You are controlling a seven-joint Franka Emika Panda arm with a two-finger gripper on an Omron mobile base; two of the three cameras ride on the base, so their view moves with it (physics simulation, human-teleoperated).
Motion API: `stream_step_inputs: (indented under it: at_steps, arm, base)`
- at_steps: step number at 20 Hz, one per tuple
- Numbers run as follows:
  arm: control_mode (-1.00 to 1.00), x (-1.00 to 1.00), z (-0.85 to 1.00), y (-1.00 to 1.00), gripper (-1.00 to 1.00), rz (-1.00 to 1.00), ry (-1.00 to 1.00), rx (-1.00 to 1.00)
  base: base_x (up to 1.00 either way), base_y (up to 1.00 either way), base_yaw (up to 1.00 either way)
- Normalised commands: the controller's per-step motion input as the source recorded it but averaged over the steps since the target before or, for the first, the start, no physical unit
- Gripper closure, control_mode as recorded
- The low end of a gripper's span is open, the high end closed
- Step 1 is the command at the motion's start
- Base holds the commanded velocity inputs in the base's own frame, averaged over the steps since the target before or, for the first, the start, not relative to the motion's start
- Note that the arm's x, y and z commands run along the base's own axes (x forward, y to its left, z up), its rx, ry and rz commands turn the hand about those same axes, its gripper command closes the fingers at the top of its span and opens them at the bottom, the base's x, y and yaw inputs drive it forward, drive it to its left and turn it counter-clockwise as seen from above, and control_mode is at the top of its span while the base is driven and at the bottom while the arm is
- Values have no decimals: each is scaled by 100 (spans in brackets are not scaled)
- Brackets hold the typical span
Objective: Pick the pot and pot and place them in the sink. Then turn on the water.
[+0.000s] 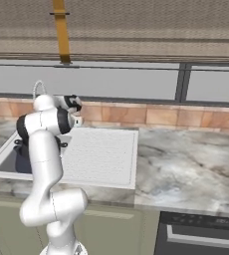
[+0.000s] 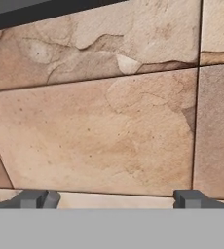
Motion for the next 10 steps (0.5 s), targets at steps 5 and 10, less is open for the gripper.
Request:
stream_step_inputs:
  at_steps: [5, 10]
  arm:
    - [-100, -6, -5, -49, -100, -9, 0, 1]
    - [-100, 0, 0, 0, -100, 0, 0, 0]
  base:
    - [0, 0, 0]
    - [0, 0, 0]
